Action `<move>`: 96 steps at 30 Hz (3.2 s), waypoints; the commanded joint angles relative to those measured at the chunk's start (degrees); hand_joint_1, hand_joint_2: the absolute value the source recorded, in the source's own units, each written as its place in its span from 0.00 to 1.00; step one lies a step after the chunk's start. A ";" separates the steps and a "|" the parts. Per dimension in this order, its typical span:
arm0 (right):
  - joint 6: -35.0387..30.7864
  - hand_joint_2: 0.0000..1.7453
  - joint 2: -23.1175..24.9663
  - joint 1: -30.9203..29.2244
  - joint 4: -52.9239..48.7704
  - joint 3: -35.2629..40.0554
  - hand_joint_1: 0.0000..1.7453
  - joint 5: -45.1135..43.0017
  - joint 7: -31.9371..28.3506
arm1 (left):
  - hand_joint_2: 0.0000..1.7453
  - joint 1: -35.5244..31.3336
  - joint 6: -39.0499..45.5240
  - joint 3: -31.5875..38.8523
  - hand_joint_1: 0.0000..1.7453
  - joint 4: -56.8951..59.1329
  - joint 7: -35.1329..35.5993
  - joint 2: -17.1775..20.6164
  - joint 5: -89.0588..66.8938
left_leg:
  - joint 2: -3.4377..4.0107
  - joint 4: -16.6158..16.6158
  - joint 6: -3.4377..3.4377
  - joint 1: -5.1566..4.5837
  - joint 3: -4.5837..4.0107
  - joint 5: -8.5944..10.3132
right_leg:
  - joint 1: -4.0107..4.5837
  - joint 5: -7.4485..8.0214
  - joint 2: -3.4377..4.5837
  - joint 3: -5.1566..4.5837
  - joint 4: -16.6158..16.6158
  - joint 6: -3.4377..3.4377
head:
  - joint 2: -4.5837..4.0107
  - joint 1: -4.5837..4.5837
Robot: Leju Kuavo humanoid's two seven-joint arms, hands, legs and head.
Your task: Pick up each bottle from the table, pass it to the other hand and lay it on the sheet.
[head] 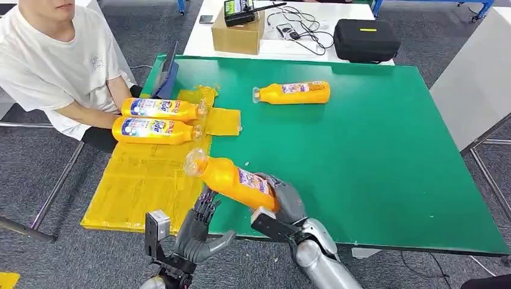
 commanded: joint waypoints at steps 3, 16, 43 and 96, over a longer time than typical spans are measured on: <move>2.49 1.00 3.71 -0.32 6.63 11.83 1.00 -0.46 -4.05 | 1.00 -0.91 -0.61 -1.41 0.00 -5.51 -2.21 0.09 2.86 | 0.20 0.03 -0.11 0.14 0.07 -0.06 | 0.16 0.00 0.06 0.07 -0.03 -0.18 | 0.00 -0.02; 1.92 1.00 3.65 0.77 -1.10 22.36 1.00 0.35 -3.16 | 1.00 -3.51 1.10 -0.74 0.00 -2.10 -1.62 -1.20 2.61 | 0.06 0.03 -0.06 0.09 -0.02 0.00 | 0.09 0.00 -0.04 -0.02 0.00 -0.11 | 0.00 -0.04; 6.23 0.00 2.87 1.28 -3.50 21.31 0.00 -10.84 -4.69 | 1.00 -4.13 -1.15 2.86 1.00 -0.40 1.45 -1.47 7.77 | -0.01 0.00 -0.07 0.09 0.02 0.01 | 0.10 -0.01 -0.12 0.03 -0.06 -0.12 | 0.00 -0.02; 4.99 0.00 5.68 0.75 -3.40 12.65 0.00 -11.00 -6.92 | 1.00 -48.71 -2.52 -0.56 1.00 57.17 19.84 11.47 -66.13 | 0.07 -0.06 -0.16 0.08 0.05 0.25 | 0.09 0.07 -0.04 0.03 0.06 -0.14 | 0.00 -0.02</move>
